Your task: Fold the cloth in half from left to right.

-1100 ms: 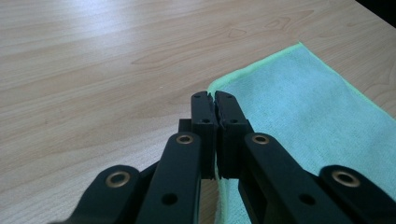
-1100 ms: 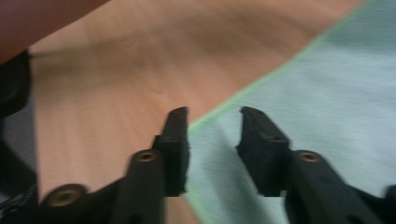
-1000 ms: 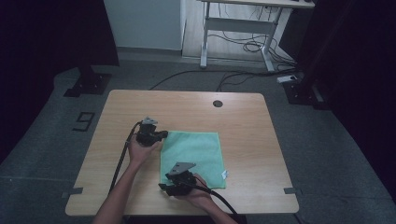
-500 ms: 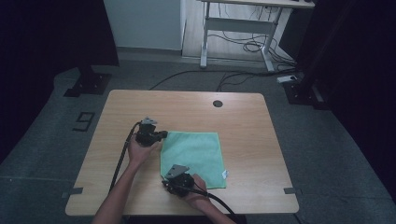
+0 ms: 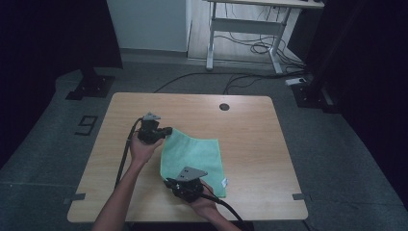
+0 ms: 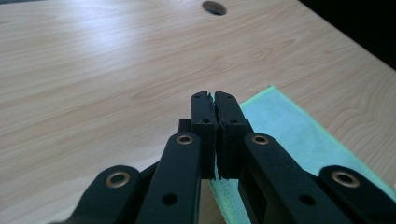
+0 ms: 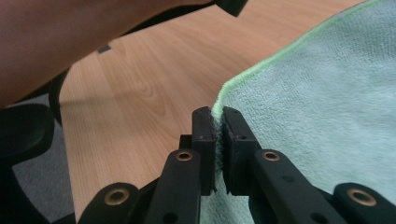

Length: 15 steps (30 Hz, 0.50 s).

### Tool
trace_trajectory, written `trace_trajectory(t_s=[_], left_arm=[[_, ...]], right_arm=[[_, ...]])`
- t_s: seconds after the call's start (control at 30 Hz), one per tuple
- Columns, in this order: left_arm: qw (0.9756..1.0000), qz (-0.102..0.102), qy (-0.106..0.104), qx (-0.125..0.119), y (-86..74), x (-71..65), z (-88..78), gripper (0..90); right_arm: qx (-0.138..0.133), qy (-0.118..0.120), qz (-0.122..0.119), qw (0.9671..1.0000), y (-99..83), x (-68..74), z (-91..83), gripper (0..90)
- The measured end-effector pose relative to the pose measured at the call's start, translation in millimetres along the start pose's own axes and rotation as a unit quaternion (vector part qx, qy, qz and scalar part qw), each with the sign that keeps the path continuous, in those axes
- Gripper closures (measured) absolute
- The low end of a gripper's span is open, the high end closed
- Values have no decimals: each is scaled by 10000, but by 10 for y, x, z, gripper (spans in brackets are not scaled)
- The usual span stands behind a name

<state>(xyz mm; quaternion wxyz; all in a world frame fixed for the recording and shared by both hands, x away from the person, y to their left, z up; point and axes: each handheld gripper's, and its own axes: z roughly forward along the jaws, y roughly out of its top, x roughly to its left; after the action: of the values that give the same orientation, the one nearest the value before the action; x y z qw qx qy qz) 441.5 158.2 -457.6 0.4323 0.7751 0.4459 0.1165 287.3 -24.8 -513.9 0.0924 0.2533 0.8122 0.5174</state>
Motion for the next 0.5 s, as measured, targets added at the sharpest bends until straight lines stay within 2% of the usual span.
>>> trace_trajectory(t_s=[0.17, 0.27, 0.5], left_arm=[[9998, 103, -168, 97, 109, -233, 235, 876], [9995, 149, -242, 162, 166, -350, 391, 876], [9989, 216, -342, 247, 258, -568, 736, 873]], right_arm=[[-282, -99, 256, 9992, -52, -123, -245, 842], [-377, -241, 341, 9984, -97, -184, -400, 841], [-411, -501, 728, 9952, -286, -374, -673, 834]])
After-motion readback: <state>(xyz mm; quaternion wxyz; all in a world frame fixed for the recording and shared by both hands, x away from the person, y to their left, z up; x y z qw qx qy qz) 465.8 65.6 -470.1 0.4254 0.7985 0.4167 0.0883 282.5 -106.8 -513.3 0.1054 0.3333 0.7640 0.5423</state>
